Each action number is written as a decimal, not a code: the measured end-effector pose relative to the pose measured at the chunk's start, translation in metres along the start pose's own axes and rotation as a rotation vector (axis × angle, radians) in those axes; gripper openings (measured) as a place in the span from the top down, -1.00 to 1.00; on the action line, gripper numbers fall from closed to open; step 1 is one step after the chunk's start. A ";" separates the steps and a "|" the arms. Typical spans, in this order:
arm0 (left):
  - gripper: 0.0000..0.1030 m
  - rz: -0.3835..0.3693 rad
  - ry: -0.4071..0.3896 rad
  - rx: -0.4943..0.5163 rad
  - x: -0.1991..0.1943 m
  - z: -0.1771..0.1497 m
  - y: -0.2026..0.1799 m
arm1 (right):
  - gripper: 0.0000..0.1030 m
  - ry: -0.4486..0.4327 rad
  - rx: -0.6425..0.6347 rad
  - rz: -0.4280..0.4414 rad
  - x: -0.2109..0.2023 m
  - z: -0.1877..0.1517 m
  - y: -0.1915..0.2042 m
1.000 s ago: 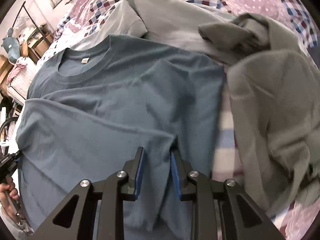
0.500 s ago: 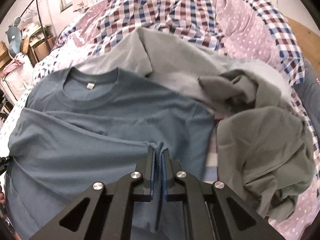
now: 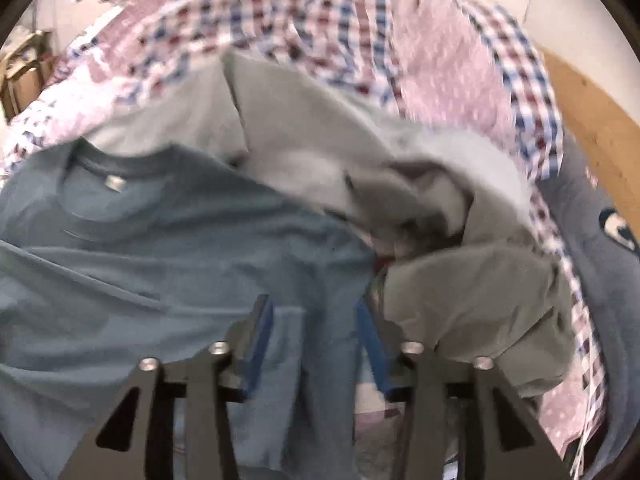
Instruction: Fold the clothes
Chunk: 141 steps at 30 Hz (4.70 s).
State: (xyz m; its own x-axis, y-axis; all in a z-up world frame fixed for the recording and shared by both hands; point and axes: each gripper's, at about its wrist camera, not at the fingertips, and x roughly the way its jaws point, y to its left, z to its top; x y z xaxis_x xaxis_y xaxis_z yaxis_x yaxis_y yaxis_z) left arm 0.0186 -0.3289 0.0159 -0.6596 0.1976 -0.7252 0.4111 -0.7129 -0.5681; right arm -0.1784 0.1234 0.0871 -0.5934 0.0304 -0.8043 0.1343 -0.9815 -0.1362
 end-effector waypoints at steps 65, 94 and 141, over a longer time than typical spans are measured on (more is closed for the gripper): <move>0.74 -0.106 0.031 -0.130 -0.003 0.002 0.018 | 0.30 -0.033 -0.418 0.440 -0.012 0.113 0.402; 0.87 -0.096 0.014 -0.151 0.001 0.001 0.021 | 1.00 -0.024 -0.590 0.282 0.022 0.091 0.430; -0.28 -0.159 -0.079 -0.150 -0.158 -0.148 0.103 | -0.13 -0.025 0.733 0.471 -0.165 -0.366 -0.164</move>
State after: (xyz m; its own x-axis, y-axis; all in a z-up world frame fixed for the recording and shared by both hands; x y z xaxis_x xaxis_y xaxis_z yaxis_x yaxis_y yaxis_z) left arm 0.2580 -0.3344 0.0139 -0.7685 0.2417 -0.5924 0.3830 -0.5678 -0.7286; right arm 0.1884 0.3487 0.0306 -0.6234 -0.4048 -0.6690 -0.1694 -0.7653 0.6210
